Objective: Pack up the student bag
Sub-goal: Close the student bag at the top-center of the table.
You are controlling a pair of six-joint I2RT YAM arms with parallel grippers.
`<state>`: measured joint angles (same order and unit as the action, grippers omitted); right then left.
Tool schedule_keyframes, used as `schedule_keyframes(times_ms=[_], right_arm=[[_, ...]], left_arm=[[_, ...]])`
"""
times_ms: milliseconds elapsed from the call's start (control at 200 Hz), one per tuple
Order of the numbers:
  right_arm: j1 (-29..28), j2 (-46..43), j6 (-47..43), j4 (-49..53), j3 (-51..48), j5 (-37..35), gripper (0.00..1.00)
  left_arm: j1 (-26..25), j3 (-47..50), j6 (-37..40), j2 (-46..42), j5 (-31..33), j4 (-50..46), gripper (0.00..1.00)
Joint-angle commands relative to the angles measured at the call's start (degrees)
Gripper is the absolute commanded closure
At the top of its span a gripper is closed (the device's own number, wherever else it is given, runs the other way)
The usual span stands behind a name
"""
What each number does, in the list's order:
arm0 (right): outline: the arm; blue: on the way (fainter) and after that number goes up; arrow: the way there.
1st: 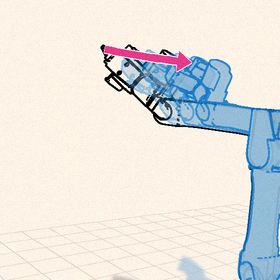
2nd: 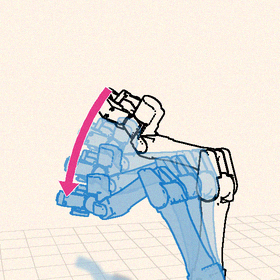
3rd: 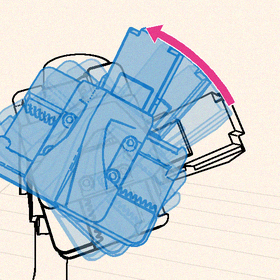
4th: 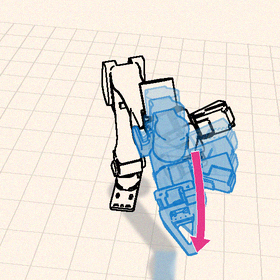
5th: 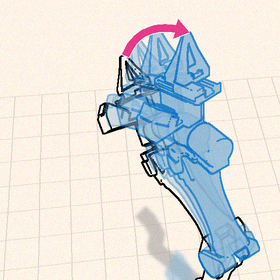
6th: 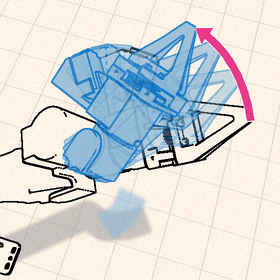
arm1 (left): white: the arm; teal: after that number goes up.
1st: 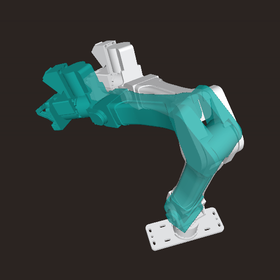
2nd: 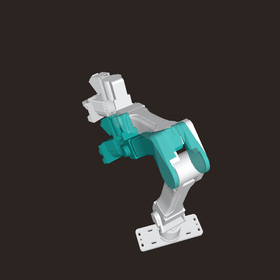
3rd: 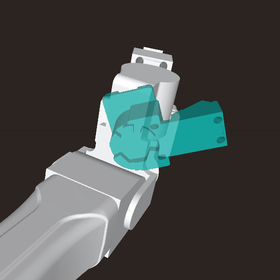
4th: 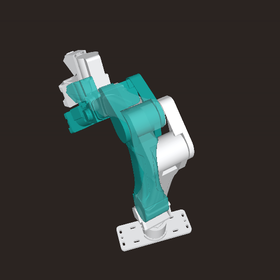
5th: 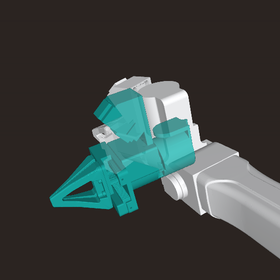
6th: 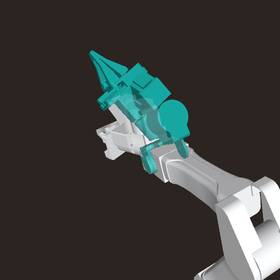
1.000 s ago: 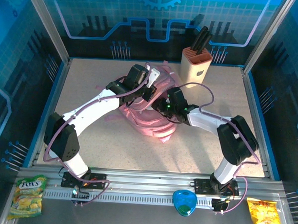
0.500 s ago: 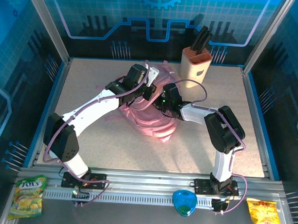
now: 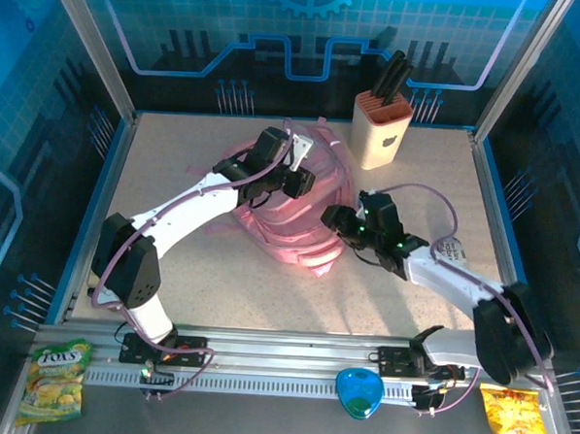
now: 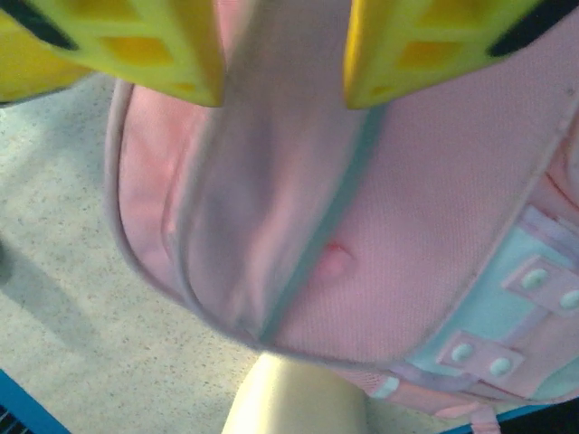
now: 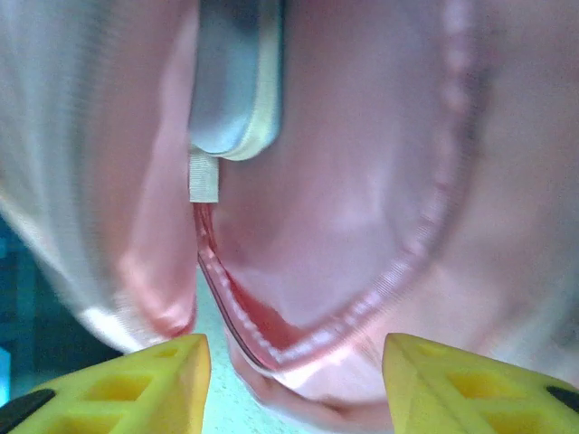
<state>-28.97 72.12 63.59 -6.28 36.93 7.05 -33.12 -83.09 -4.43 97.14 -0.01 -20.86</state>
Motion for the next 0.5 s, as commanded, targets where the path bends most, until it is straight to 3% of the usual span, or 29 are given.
schedule_keyframes(times_ms=[0,105,190,320,495], right_arm=[[-0.69,-4.73,-2.66,11.07,-2.52,-5.80,0.41],[-1.09,-7.83,-4.90,15.25,-1.79,-9.63,0.33],[-1.09,-7.53,-6.47,15.85,0.02,-10.25,0.29],[-1.33,-4.03,-7.38,14.83,2.98,-8.97,0.27],[-2.18,1.43,-6.39,11.71,4.94,-6.69,0.27]], left_arm=[[0.89,-1.97,-9.86,-0.72,3.01,-0.34,0.40],[3.02,1.00,-16.01,-3.23,3.79,0.34,0.27],[6.00,5.09,-20.27,-5.37,3.46,2.23,0.24],[13.08,11.54,-27.89,-7.60,-1.35,3.28,0.25],[21.95,22.53,-35.29,-9.22,-11.76,10.93,0.34]])
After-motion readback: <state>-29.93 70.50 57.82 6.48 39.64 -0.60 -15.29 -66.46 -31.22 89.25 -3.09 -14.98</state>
